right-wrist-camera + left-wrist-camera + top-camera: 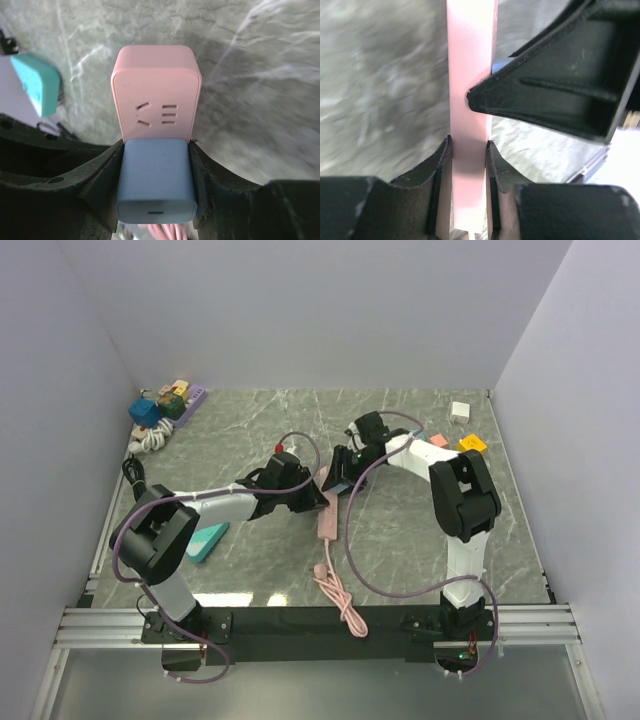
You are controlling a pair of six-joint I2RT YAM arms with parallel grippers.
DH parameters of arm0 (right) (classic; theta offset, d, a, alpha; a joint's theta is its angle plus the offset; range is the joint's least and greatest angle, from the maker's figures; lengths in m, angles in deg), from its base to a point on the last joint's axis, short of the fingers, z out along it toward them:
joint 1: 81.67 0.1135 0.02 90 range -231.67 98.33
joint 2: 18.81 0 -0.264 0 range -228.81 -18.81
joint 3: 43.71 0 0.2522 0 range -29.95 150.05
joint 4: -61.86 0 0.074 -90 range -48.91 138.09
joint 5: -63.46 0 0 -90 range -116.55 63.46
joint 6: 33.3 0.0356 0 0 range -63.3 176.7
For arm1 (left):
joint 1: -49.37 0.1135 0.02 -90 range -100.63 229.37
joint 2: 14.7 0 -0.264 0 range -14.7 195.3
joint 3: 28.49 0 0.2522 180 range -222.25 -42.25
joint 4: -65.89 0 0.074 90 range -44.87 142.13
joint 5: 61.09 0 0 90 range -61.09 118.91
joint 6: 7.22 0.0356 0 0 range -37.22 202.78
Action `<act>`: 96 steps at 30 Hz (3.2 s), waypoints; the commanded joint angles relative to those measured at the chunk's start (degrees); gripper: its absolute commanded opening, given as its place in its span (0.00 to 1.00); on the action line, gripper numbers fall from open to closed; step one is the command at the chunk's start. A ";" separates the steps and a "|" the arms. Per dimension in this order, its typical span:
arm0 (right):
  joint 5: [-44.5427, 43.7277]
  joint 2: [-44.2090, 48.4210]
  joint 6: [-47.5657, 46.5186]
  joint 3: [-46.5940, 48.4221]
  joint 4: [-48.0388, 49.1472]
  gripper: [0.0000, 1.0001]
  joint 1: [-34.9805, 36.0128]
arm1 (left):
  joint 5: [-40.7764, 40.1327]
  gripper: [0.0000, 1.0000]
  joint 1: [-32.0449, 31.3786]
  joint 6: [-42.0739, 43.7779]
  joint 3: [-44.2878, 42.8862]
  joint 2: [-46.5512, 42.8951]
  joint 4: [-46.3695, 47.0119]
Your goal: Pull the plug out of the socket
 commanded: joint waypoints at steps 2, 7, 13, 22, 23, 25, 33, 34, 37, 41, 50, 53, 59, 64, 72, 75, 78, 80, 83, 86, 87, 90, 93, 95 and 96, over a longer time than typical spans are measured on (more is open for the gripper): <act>7.20 -1.60 -9.09 14.26 -13.96 0.00 -7.53 | -0.40 0.01 0.36 0.02 3.38 -0.97 -2.31; 8.08 -3.39 -7.53 16.60 -15.15 0.00 -8.70 | -0.22 0.01 0.27 -0.51 3.65 -0.62 -2.05; 2.21 5.21 4.50 0.92 -2.26 0.00 -5.62 | -0.57 0.01 0.36 0.45 0.14 -0.27 -3.54; -10.73 20.61 19.11 -17.51 20.09 0.00 2.20 | 0.22 0.01 0.36 0.45 -4.61 2.10 -3.98; -10.55 20.26 19.03 -17.25 19.57 0.00 2.47 | 0.31 0.01 0.36 0.37 -5.05 2.19 -3.89; -9.24 18.16 17.72 -15.42 16.86 0.00 2.38 | 0.48 0.01 0.27 0.45 -5.23 2.37 -3.89; -2.73 8.93 4.19 -3.55 3.93 0.04 2.03 | 0.39 0.01 0.36 0.19 -3.38 1.49 -3.28; -2.82 7.96 3.57 -3.28 3.75 0.08 2.03 | 0.39 0.01 0.36 0.10 -3.12 1.49 -3.10; -2.47 5.77 2.33 -2.57 4.19 0.27 1.42 | 0.57 0.01 0.36 -0.16 -2.24 1.31 -2.66; -1.50 3.48 2.07 -1.78 4.98 0.59 0.98 | 0.31 0.01 0.36 -0.16 -1.80 1.05 -2.66; -3.96 2.24 1.71 -0.55 4.45 0.82 0.27 | 0.13 0.01 0.36 -0.25 -1.27 0.87 -2.58; -4.49 2.24 1.54 -0.81 4.45 0.76 -0.34 | 0.13 0.01 0.36 -0.16 -1.18 1.05 -2.75; -1.86 4.00 1.80 -2.48 4.10 0.36 -1.40 | -0.22 0.01 0.36 -0.07 -0.66 0.87 -3.01; -1.85 9.61 4.08 -5.73 2.96 0.00 -1.57 | -0.22 0.01 0.36 -0.42 -0.04 0.87 -2.58; -11.14 23.57 20.86 -21.87 15.68 0.00 2.20 | -0.13 0.01 0.36 -0.60 0.13 1.66 -2.31; -12.32 23.87 21.66 -24.01 17.54 0.00 4.58 | -0.05 0.01 0.36 -0.60 -0.30 1.84 -2.48; -9.50 21.94 19.39 -21.84 15.80 0.00 4.14 | 0.13 0.00 0.36 -0.51 -0.92 1.84 -2.75; -7.49 21.14 15.89 -17.98 11.76 0.00 2.48 | -0.22 0.01 0.36 -0.16 -1.36 1.75 -3.36; -1.96 18.07 9.04 -11.82 3.42 0.00 -0.60 | -0.75 0.01 0.36 0.01 -0.92 0.70 -3.63; -0.45 16.04 4.10 -3.91 -3.97 0.00 -5.34 | -0.84 0.01 0.45 -0.07 -0.31 0.00 -3.54; -0.10 15.52 3.48 -1.28 -4.94 0.00 -7.88 | -0.84 0.01 0.45 -0.07 -0.13 -0.27 -3.37; -2.10 15.16 4.52 0.68 -5.57 0.00 -12.11 | -0.92 0.00 0.45 -0.16 0.05 -0.53 -3.36; -4.57 14.20 8.47 -0.11 -2.68 0.00 -18.69 | -1.10 0.01 0.54 -0.07 0.13 -1.06 -3.80; -8.26 13.32 11.80 -0.64 -0.83 0.00 -23.09 | -1.36 0.01 0.45 0.10 0.05 -1.76 -4.33; -9.31 11.92 12.26 -0.46 -0.39 0.00 -24.06 | -1.62 0.01 0.45 0.28 -0.04 -1.85 -4.59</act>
